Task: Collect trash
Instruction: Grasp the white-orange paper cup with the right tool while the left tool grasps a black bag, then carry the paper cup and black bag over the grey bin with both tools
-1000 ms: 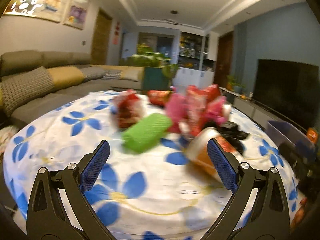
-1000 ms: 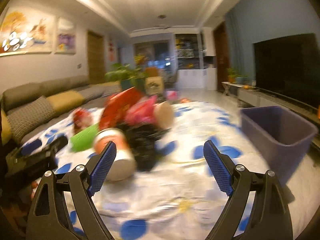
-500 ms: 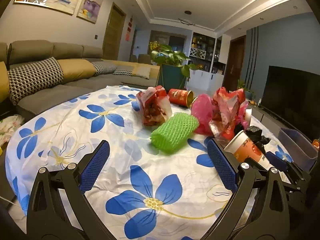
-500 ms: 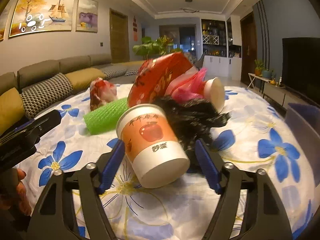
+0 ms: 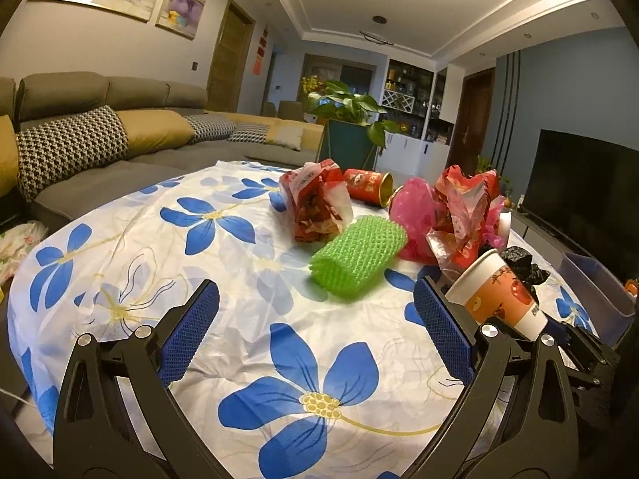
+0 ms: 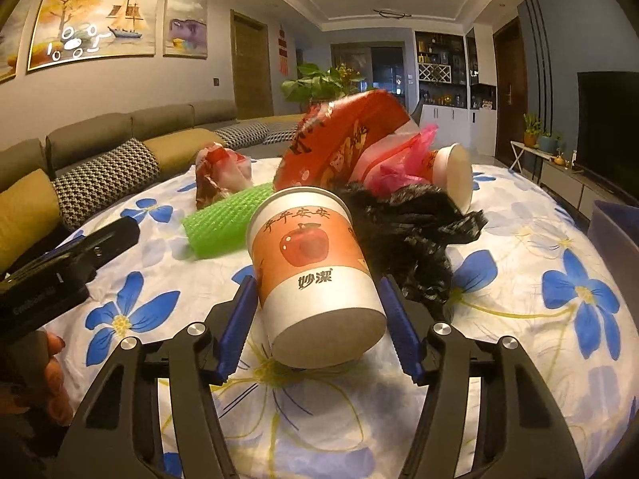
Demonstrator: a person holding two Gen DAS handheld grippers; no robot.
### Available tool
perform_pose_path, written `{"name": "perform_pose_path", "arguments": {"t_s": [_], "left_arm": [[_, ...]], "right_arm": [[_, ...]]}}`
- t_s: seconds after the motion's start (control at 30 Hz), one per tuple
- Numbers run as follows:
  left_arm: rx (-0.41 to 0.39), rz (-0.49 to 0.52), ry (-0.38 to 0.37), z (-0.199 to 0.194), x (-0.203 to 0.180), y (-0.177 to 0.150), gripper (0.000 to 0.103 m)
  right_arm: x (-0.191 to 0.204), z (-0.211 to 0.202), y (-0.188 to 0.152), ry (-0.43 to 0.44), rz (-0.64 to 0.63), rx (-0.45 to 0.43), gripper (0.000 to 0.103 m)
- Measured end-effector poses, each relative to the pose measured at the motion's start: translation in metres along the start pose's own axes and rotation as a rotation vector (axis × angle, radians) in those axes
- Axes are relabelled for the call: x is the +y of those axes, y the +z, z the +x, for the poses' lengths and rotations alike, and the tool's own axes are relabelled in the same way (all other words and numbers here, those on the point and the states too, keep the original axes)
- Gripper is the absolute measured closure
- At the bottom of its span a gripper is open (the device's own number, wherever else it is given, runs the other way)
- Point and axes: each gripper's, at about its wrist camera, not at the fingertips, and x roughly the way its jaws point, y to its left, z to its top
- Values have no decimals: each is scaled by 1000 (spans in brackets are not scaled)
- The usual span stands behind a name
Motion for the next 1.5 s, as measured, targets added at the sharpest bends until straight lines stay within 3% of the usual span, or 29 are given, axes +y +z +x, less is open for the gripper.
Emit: {"name": "perform_pose_path", "arguments": {"t_s": [0.3,0.53,0.7,0.8,0.9,0.97,1.0,1.07,1.13,1.5], "left_arm": [[5,28,-59,-6,-22,-1,7],[11,122,-244,-4,-95,-2,7],[64,211,-324,16,-144,-7,7],[130,261,-326,40,-164,-12,13],[221,292,-338,63,-176,-17,33],[273,308,-354,73,-180,-24,54],[286,310,-361,74,-181,-27,60],[302,310,-379,76,-182,-29,87],[288,316,-393,71,-182,-30,97],[97,304,-476,-2,-175,-9,101]], "right_arm": [[-28,-54,8,-63,67,-112,42],[-70,-88,11,-200,153,-182,42],[-96,-102,9,-263,195,-199,42],[-106,-108,5,-283,210,-202,42],[-113,-110,3,-294,217,-200,42],[-115,-111,0,-298,222,-200,42],[-116,-111,1,-300,224,-200,42],[-116,-111,0,-301,226,-201,42],[-116,-112,0,-302,230,-204,42],[-115,-121,3,-318,231,-237,42]]}}
